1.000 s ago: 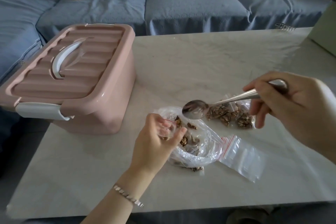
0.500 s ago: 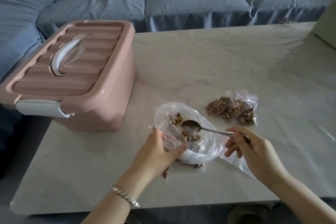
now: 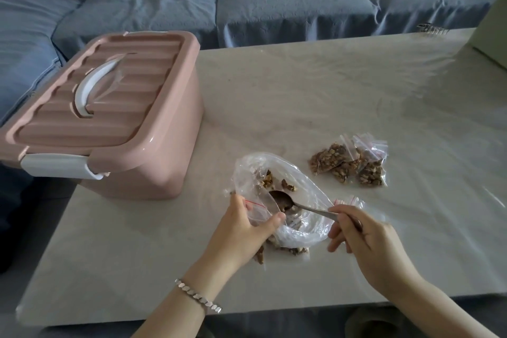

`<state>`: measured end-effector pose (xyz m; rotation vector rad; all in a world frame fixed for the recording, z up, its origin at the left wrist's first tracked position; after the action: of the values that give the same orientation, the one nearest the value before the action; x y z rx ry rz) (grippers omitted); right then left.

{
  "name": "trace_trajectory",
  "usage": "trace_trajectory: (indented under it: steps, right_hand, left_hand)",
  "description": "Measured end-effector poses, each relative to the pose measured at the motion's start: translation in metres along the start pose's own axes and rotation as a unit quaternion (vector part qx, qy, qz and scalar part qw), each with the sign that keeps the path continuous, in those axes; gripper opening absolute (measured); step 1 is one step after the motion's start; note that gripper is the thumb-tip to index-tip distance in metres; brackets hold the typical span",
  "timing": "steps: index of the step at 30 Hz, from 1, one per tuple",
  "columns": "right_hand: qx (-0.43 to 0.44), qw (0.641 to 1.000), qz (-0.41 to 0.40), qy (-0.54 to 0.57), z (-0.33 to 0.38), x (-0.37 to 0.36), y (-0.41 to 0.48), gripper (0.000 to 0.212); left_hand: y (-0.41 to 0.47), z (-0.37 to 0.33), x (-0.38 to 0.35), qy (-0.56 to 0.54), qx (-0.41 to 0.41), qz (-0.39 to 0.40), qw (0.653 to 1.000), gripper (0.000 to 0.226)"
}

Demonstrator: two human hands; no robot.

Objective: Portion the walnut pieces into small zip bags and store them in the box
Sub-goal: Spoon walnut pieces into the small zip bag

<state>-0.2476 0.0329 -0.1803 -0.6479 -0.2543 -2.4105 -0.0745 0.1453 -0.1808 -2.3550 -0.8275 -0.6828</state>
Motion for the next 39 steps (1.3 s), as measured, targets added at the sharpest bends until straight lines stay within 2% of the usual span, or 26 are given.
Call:
trace_trajectory:
  steps: [4, 11, 15, 18, 24, 27, 32, 34, 39]
  right_hand:
    - [-0.103, 0.991, -0.014, 0.083, 0.000, -0.002, 0.005, 0.029]
    - [-0.126, 0.988, 0.030, 0.081, 0.003, -0.003, 0.010, 0.026]
    - [-0.257, 0.941, -0.011, 0.218, -0.002, -0.002, 0.013, 0.024]
    - [-0.299, 0.919, -0.024, 0.257, -0.004, -0.001, 0.014, 0.025]
    - [-0.299, 0.914, -0.033, 0.272, -0.004, 0.010, 0.019, 0.025]
    - [-0.295, 0.913, -0.044, 0.280, -0.001, 0.020, 0.020, 0.024]
    - [-0.284, 0.916, -0.045, 0.281, 0.006, 0.037, 0.022, 0.024]
    - [-0.272, 0.921, -0.054, 0.274, 0.012, 0.046, 0.023, 0.024]
    - [-0.212, 0.939, -0.088, 0.256, 0.036, 0.077, 0.032, 0.026]
  left_hand:
    - [0.004, -0.002, -0.002, -0.038, -0.017, -0.021, 0.999, 0.045]
    - [0.004, -0.002, -0.003, -0.144, 0.001, -0.067, 0.987, 0.040]
    - [0.004, -0.002, -0.005, -0.152, -0.008, -0.052, 0.987, 0.036]
    - [0.007, -0.002, -0.004, -0.147, -0.017, -0.044, 0.988, 0.037]
    - [0.006, 0.001, 0.017, -0.067, -0.017, -0.086, 0.994, 0.041]
    - [-0.002, 0.000, 0.031, 0.028, -0.075, -0.151, 0.985, 0.049]
    - [-0.013, -0.030, 0.047, -0.002, -0.177, -0.225, 0.958, 0.054]
    - [-0.014, -0.046, 0.045, 0.022, -0.184, -0.209, 0.960, 0.053]
    - [-0.001, -0.060, 0.020, 0.113, -0.155, -0.095, 0.977, 0.047]
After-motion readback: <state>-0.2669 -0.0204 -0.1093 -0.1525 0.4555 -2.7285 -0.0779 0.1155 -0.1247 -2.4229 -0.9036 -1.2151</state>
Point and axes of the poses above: each hand's wrist, its own y-axis towards the middle knuckle, its own x-axis out of the back of the hand, z = x × y, the point moved 1 cm from there along y, towards the middle knuckle, and after that the axes turned 5 degrees about -z, right-handed, at the moved point
